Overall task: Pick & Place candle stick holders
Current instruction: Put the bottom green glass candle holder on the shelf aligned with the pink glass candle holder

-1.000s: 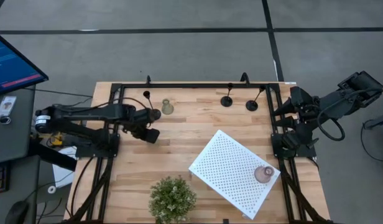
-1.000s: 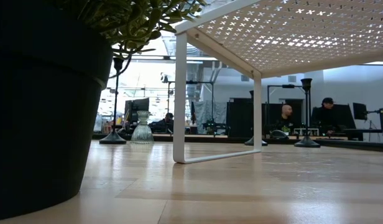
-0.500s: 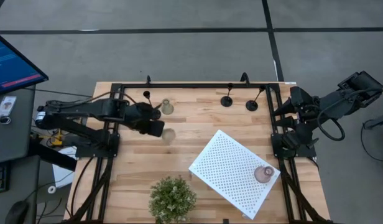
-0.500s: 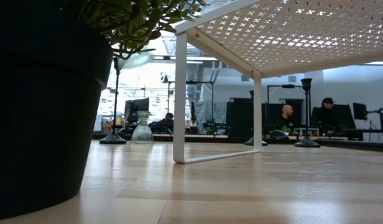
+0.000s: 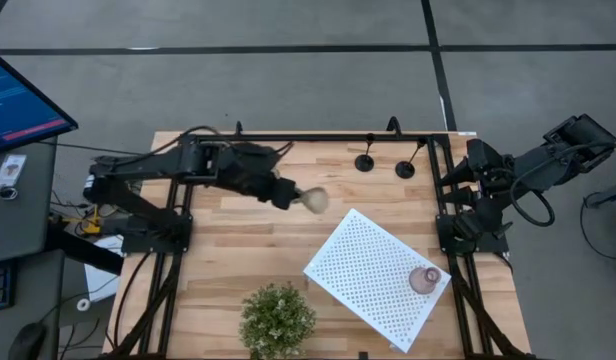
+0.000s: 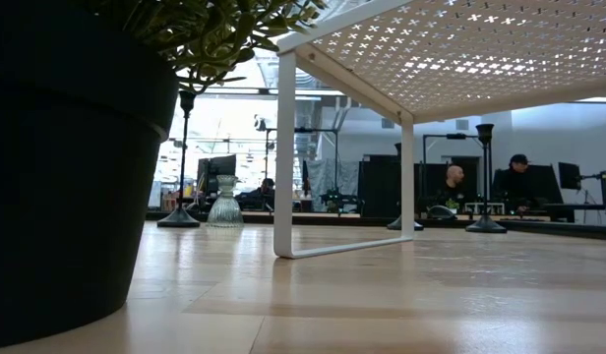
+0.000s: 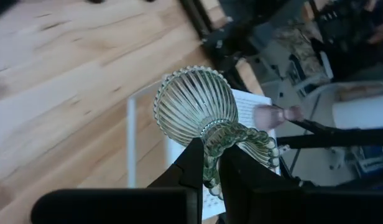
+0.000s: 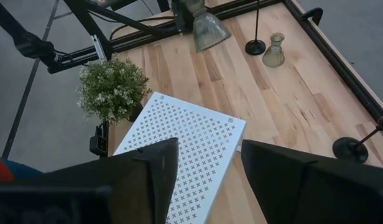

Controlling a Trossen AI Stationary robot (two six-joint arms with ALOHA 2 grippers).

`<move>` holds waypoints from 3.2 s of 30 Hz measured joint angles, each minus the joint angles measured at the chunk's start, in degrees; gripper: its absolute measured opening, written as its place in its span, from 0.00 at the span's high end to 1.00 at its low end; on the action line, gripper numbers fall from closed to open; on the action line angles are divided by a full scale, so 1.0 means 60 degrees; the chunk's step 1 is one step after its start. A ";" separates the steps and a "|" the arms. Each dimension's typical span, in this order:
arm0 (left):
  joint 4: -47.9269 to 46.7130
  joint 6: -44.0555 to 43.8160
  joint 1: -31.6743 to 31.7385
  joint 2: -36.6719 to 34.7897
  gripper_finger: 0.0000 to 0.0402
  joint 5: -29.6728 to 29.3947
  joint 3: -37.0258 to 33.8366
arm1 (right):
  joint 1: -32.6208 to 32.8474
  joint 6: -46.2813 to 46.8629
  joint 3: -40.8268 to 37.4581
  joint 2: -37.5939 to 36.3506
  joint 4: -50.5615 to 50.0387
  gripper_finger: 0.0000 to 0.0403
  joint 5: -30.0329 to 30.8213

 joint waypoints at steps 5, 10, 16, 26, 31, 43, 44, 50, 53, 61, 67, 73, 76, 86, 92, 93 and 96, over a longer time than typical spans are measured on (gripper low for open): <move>0.0097 0.0874 0.0000 0.1216 0.93 0.0161 0.1596 | -0.0001 0.0000 0.0000 0.0000 0.0000 0.58 0.0000; 0.0098 0.1415 0.0000 0.2059 0.93 0.0151 0.2531 | 0.0000 -0.0003 0.0000 0.0000 0.0000 0.58 0.0000; 0.0416 0.1467 -0.0051 0.2730 0.93 0.0140 0.2756 | 0.0000 -0.0003 0.0000 0.0004 0.0000 0.58 -0.0004; 0.0659 0.1467 -0.0330 0.3331 0.93 0.0330 0.2757 | 0.0000 0.0000 0.0000 0.0033 0.0000 0.58 -0.0004; 0.0638 0.1504 -0.0751 0.3596 0.93 0.0468 0.2768 | -0.0001 -0.0011 0.0000 0.0090 0.0001 0.58 -0.0022; 0.0587 0.1230 -0.0980 0.4387 0.93 0.0687 0.2768 | -0.0004 -0.0102 0.0000 0.0131 0.0000 0.59 -0.0211; 0.0580 0.1212 -0.0984 0.4423 0.93 0.0694 0.2768 | -0.0004 -0.0102 0.0000 0.0127 0.0000 0.59 -0.0211; 0.0585 0.0908 -0.0984 0.4523 0.93 0.0712 0.2768 | -0.0004 -0.0102 0.0000 0.0127 0.0000 0.59 -0.0451; 0.0587 0.0696 -0.0984 0.4502 0.93 0.0711 0.2768 | -0.0003 -0.0102 0.0000 0.0128 0.0000 0.59 -0.0540; 0.0578 0.0354 -0.1306 0.4587 0.93 0.0874 0.2764 | 0.0015 -0.0106 0.0000 0.0127 0.0000 0.59 -0.0714; 0.0598 0.0106 -0.1293 0.4489 0.93 0.0645 0.2764 | 0.0015 -0.0332 0.0000 0.0127 0.0000 0.59 -0.0714; 0.0580 0.0056 -0.1429 0.4547 0.93 0.0698 0.2764 | 0.0015 -0.0349 0.0000 0.0127 0.0001 0.59 -0.0714; 0.0595 0.0018 -0.1428 0.4547 0.93 0.0676 0.2764 | 0.0015 -0.0349 0.0000 0.0127 0.0000 0.59 -0.0714; 0.0491 -0.0008 -0.1421 0.4732 0.93 0.0676 0.2742 | 0.0017 -0.0352 0.0000 0.0127 0.0002 0.59 -0.0961; 0.0492 -0.0009 -0.1399 0.4740 0.93 0.0672 0.2757 | 0.0015 -0.0353 0.0000 0.0127 0.0000 0.59 -0.0965; 0.0505 -0.0010 -0.1399 0.4740 0.93 0.0672 0.2757 | 0.0015 -0.0353 0.0000 0.0127 0.0001 0.59 -0.0965; 0.0505 -0.0011 -0.1401 0.4740 0.93 0.0672 0.2757 | 0.0015 -0.0353 0.0000 0.0127 0.0000 0.58 -0.0965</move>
